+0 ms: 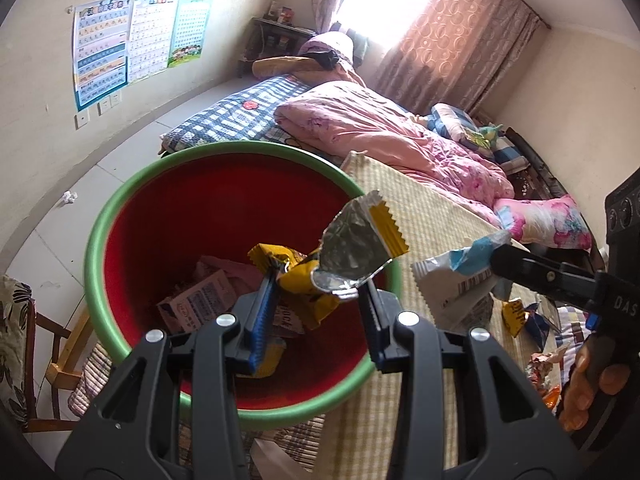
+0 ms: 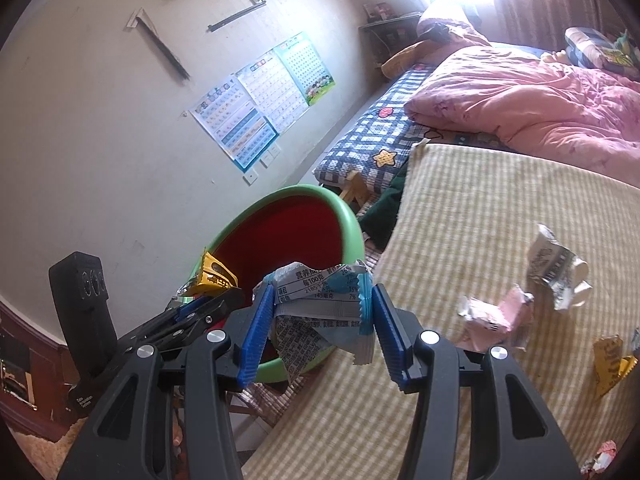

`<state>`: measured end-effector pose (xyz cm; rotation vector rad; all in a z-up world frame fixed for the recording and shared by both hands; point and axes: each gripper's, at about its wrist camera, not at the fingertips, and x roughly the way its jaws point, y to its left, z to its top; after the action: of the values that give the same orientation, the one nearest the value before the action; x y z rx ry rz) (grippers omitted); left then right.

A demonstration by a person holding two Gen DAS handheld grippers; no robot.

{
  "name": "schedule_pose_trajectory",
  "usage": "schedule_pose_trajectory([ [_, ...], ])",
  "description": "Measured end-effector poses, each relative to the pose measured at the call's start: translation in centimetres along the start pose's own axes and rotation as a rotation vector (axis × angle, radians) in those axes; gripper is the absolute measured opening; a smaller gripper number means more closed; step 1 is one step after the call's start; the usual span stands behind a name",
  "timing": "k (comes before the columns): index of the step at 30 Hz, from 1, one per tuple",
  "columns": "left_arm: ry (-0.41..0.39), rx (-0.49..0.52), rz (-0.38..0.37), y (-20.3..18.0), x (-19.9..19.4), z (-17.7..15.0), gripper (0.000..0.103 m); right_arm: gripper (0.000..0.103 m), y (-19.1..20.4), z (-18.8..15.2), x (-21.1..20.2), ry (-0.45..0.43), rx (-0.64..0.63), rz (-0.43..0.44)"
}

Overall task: Collect trash
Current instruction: 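Carry both wrappers over the red bucket, then open both tools to drop the wrappers into the red bucket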

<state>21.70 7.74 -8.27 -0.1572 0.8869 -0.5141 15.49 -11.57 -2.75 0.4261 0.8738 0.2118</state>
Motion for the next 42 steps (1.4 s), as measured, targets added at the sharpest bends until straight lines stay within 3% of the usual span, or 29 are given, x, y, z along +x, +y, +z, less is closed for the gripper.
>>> schedule_pose_trajectory([
  [14, 0.009, -0.039, 0.039, 3.1, 0.3, 0.4, 0.037, 0.050, 2.1, 1.2, 2.5, 0.022, -0.045, 0.020],
  [36, 0.022, -0.079, 0.067, 4.5, 0.9, 0.4, 0.037, 0.050, 4.2, 2.6, 5.5, 0.035, -0.089, 0.035],
  [38, 0.022, -0.084, 0.072, 4.6, 0.8, 0.3, 0.039, 0.050, 4.4, 2.8, 5.6, 0.030, -0.092, 0.040],
  [40, 0.024, -0.093, 0.079, 4.6, 0.8, 0.2, 0.051, 0.056, 4.5, 2.9, 5.7, 0.024, -0.092, 0.048],
  [42, 0.017, -0.097, 0.079, 4.7, 0.8, 0.2, 0.054, 0.062, 4.5, 3.1, 5.6, 0.014, -0.086, 0.057],
])
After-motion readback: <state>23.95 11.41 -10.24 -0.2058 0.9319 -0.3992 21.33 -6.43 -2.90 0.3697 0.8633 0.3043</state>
